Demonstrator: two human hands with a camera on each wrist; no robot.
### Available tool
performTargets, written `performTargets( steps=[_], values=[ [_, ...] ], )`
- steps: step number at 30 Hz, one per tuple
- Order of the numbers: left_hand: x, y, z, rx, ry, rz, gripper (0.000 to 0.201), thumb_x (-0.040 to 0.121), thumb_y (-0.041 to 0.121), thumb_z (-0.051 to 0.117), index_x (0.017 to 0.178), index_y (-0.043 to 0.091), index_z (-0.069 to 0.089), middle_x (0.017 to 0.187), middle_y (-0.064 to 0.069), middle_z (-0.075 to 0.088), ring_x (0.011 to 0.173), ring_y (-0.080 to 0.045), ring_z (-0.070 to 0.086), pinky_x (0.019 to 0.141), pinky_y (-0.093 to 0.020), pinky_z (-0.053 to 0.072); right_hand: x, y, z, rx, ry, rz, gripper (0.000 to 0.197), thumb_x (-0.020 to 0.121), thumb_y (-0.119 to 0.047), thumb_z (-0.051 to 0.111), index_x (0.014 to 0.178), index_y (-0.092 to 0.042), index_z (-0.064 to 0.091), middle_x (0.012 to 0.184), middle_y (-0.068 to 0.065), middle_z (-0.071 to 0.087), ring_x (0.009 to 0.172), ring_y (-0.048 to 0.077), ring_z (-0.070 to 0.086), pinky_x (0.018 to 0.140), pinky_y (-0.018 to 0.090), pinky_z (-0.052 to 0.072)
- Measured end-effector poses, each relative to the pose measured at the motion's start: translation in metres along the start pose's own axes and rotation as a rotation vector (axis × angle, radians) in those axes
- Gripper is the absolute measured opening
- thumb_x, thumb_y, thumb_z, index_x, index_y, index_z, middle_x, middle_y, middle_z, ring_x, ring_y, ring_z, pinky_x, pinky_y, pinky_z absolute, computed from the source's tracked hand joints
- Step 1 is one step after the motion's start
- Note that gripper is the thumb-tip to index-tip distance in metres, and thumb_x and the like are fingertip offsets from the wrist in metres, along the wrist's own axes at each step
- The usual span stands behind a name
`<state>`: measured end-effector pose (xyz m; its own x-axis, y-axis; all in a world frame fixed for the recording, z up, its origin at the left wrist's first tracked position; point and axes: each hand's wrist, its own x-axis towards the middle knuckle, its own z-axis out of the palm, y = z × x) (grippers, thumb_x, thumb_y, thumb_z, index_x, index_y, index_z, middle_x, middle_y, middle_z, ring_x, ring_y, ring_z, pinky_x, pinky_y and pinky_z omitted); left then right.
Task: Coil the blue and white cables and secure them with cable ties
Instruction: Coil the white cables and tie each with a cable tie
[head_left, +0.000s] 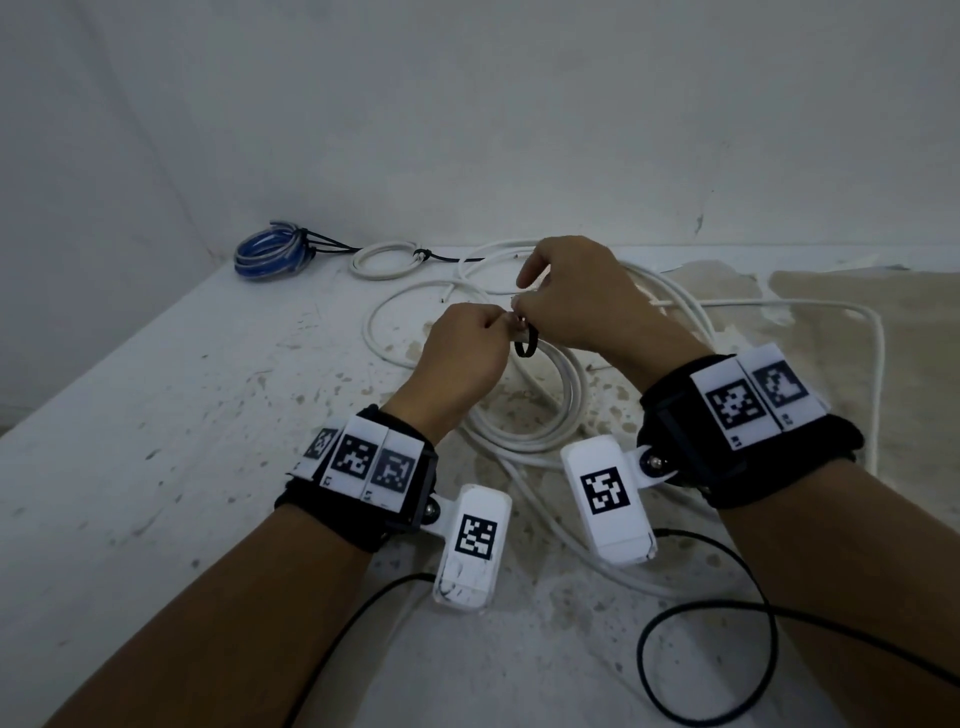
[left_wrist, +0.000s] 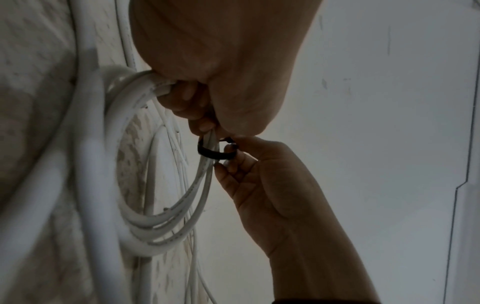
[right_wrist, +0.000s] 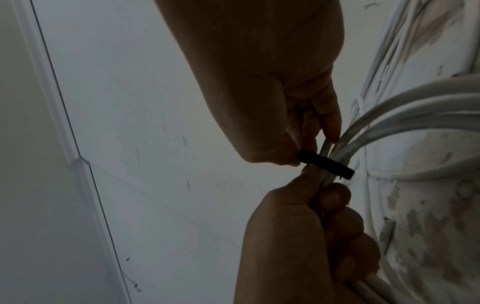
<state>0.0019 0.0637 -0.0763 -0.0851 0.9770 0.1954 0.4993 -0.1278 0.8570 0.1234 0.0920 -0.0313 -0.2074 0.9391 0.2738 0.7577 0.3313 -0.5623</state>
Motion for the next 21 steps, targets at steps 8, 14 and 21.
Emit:
performTargets(
  steps=[8,14,21],
  values=[
    [-0.001,0.005,0.001,0.016,-0.027,0.120,0.035,0.099,0.025,0.047,0.086,0.002,0.068,0.077,-0.021,0.062,0.069,-0.036,0.053,0.061,-0.041,0.042,-0.003,0.002,-0.018,0.538,-0.141,0.348,0.017,0.082,-0.011,0.066,0.093,0.000,0.071,0.081,0.004,0.068,0.072,0.014,0.059,0.062,0.025,0.046],
    [0.000,0.003,0.002,0.028,-0.052,0.249,0.040,0.094,0.034,0.042,0.087,0.003,0.067,0.086,-0.026,0.063,0.080,-0.038,0.060,0.071,-0.048,0.048,-0.001,0.007,-0.019,0.730,-0.075,0.397,0.012,0.093,-0.010,0.059,0.082,-0.009,0.060,0.074,0.006,0.064,0.057,0.014,0.061,0.045,0.019,0.047],
    [-0.003,0.002,0.002,0.025,-0.053,0.204,0.037,0.101,0.023,0.045,0.078,-0.002,0.061,0.067,-0.009,0.047,0.054,-0.013,0.034,0.055,-0.029,0.026,0.002,0.012,-0.011,0.610,0.007,0.287,0.021,0.098,-0.025,0.056,0.089,-0.006,0.060,0.076,0.008,0.067,0.058,0.013,0.064,0.043,0.017,0.048]
  ],
)
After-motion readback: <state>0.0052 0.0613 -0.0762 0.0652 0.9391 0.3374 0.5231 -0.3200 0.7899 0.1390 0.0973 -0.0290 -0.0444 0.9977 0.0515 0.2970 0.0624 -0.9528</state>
